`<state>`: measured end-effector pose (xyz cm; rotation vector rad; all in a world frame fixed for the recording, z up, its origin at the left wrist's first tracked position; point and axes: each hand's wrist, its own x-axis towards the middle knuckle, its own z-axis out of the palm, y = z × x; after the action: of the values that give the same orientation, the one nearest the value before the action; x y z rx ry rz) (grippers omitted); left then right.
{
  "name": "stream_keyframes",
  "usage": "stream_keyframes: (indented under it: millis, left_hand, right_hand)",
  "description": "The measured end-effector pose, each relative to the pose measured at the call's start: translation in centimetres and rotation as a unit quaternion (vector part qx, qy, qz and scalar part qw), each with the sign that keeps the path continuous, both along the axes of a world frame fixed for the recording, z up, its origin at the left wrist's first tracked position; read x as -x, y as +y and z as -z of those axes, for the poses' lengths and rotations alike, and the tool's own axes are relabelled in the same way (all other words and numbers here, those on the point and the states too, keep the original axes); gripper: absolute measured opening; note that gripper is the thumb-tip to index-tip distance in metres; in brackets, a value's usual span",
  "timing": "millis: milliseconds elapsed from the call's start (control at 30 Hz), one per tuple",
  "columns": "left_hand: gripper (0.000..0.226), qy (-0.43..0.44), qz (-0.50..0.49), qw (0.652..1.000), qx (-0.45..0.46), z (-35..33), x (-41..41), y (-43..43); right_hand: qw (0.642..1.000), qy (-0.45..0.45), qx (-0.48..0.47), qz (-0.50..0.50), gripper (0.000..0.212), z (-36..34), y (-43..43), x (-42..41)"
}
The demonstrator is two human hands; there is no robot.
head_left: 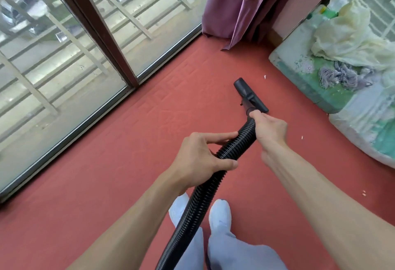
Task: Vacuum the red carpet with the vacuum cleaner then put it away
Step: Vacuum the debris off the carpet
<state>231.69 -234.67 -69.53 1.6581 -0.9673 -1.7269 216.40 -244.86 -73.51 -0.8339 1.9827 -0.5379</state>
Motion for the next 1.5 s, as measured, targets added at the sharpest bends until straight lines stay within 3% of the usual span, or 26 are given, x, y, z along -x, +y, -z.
stream_keyframes:
  millis: [367,500,633,833,1067,1500]
  left_hand:
    - [0.059,-0.064,-0.037,0.997,0.004,5.3,7.0,-5.6]
    - [0.062,-0.077,-0.043,0.996,-0.001,7.9,10.1,-7.1]
    - [0.062,-0.090,-0.039,0.995,-0.010,9.1,11.7,-8.1]
    - [0.060,-0.098,-0.022,0.995,-0.016,9.4,11.5,-8.5]
    - [0.057,-0.113,-0.001,0.993,-0.029,7.4,11.6,-6.9]
    - [0.045,-0.091,-0.005,0.995,-0.029,-0.9,16.7,3.3]
  right_hand:
    - [0.999,0.028,0.040,-0.009,0.025,4.4,-5.7,4.5]
    - [0.997,0.053,0.048,-0.017,0.038,6.2,-7.5,6.7]
    - [0.995,0.069,0.044,-0.059,0.016,7.5,-8.7,8.3]
    - [0.991,0.063,0.031,-0.112,0.015,8.2,-8.9,8.9]
    - [0.987,0.022,-0.035,-0.155,0.047,5.9,-6.8,8.9]
    - [0.997,0.016,-0.049,-0.062,0.040,1.4,4.3,13.5]
